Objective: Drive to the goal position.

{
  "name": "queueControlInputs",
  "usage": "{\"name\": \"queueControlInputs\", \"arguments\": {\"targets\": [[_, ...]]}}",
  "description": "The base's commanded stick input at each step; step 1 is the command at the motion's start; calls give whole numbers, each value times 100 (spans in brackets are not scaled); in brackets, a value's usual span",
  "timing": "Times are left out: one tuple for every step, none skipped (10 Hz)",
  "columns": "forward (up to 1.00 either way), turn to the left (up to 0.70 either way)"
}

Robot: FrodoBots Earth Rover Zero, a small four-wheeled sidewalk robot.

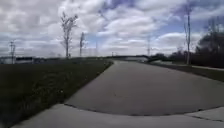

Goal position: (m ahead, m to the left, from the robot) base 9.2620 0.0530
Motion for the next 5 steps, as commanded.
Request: {"name": "queueControlInputs", "arguments": {"targets": [[3, 0], [1, 0], [3, 0], [2, 0], [1, 0]]}}
